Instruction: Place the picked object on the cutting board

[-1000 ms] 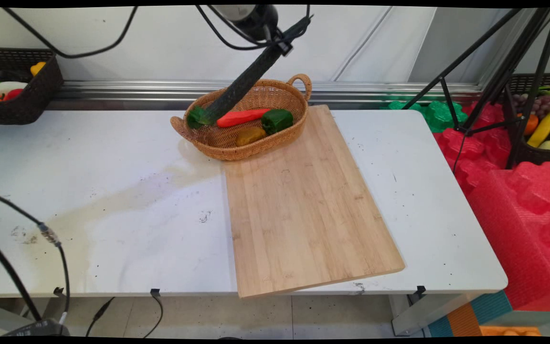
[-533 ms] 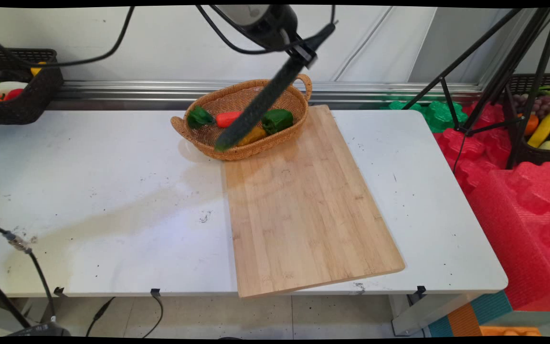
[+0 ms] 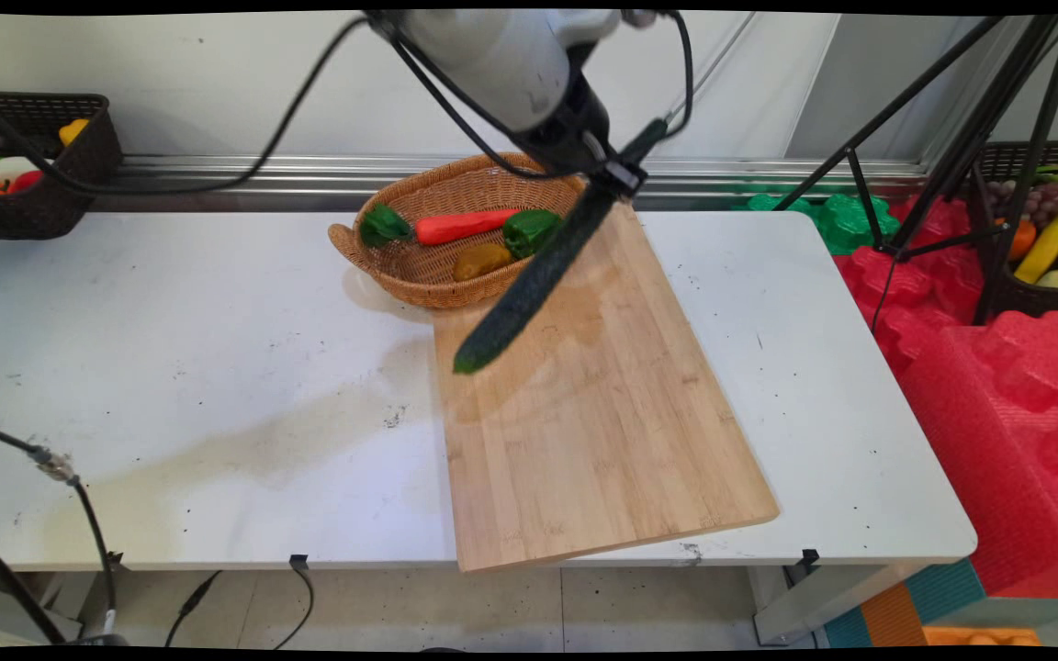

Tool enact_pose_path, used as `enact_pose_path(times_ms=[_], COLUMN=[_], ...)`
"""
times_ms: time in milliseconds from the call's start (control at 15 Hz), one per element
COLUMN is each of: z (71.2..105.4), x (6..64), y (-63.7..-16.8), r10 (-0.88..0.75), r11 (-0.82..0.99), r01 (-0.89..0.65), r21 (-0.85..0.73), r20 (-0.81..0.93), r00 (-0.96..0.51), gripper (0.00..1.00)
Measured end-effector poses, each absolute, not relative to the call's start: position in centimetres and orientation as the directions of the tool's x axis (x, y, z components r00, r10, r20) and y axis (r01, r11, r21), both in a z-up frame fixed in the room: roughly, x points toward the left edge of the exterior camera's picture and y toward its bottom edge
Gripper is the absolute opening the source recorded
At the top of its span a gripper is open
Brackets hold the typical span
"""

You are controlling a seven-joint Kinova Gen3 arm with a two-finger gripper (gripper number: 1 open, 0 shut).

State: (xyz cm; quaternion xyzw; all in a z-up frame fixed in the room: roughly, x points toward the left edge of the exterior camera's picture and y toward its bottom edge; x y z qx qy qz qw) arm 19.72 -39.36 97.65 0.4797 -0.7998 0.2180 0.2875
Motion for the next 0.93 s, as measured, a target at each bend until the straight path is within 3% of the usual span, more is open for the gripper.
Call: enact_pose_path(times_ms=[933], z=[85.3], x=[14.9], y=[-39.3], r10=[-0.826], r11=[0.319], r01=[-0.943], r21=[0.090], r20=[0.515], r00=[-0.230], gripper=[0.00])
